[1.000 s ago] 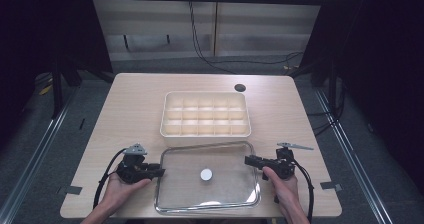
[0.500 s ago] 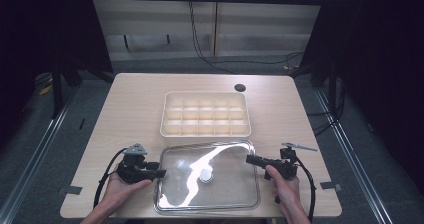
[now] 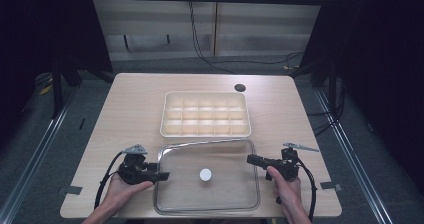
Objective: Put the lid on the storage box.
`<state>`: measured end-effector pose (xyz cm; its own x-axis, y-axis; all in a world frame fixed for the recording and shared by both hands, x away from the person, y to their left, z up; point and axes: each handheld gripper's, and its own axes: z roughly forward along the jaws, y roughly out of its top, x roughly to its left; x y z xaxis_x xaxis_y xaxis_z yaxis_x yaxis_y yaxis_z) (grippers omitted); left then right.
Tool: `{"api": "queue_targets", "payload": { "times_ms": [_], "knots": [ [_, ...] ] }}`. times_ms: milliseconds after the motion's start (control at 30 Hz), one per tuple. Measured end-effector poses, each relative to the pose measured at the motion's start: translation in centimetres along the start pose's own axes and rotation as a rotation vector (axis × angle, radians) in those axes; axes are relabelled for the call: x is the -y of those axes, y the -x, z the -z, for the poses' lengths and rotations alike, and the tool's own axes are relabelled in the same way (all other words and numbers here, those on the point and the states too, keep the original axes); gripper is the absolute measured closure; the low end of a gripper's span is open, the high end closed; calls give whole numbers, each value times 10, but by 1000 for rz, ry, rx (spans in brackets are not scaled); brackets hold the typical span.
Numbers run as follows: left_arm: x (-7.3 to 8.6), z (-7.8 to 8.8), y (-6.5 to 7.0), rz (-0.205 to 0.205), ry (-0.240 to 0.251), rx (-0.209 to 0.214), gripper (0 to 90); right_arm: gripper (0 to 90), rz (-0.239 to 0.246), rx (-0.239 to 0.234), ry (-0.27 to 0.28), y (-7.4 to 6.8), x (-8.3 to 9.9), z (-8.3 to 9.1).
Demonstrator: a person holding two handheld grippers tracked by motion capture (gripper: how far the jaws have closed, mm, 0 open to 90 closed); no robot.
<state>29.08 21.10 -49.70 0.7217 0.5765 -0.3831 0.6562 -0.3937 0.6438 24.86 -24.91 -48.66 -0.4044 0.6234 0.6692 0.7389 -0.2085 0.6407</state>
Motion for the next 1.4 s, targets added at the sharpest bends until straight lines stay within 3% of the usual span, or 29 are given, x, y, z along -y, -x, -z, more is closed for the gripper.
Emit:
{"api": "queue_targets", "payload": {
  "times_ms": [133,233,467,1067,1400],
  "knots": [
    [0,2,0,3,9,6,414,753,2,9,-5,0,0,0],
    [-1,5,1,18,30,47,440,748,8,23,-9,0,0,0],
    [-4,12,4,30,73,69,509,735,21,47,-2,-2,2,0],
    [-10,23,5,-9,109,41,559,717,74,80,5,-10,-3,-1],
    [-13,34,3,-11,155,57,626,719,106,68,28,-16,-10,-1]
  ]
}}
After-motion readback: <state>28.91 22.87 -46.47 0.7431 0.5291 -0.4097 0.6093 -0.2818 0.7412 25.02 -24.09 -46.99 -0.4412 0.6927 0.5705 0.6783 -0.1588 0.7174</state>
